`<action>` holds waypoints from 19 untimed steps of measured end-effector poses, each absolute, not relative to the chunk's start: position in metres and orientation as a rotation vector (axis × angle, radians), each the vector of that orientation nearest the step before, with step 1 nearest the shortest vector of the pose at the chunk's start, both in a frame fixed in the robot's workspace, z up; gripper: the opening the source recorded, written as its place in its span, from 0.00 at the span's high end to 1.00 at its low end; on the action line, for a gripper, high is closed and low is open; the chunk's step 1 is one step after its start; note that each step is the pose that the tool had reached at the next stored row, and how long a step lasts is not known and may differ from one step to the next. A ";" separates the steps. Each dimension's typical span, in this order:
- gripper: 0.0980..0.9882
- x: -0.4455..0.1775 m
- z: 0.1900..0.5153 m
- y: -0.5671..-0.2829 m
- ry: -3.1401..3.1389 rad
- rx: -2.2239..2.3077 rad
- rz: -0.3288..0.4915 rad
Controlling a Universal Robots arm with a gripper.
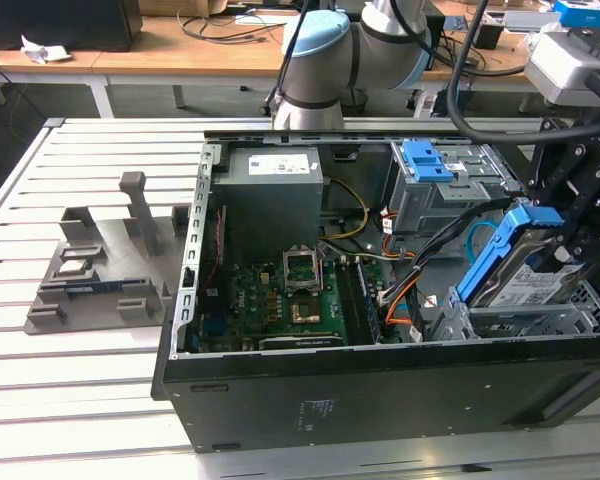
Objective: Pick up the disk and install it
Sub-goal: 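Insert the disk into the insertion slot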
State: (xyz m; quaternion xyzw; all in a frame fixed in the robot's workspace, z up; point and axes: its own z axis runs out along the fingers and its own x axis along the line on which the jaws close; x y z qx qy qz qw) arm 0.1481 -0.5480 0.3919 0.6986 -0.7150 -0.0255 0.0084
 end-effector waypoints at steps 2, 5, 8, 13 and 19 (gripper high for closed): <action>0.70 0.148 0.389 -0.548 -2.234 2.183 -0.080; 0.70 0.148 0.386 -0.548 -2.234 2.183 -0.080; 0.70 0.148 0.386 -0.548 -2.234 2.183 -0.080; 0.69 0.148 0.386 -0.548 -2.234 2.184 -0.080; 0.63 0.148 0.385 -0.548 -2.234 2.183 -0.080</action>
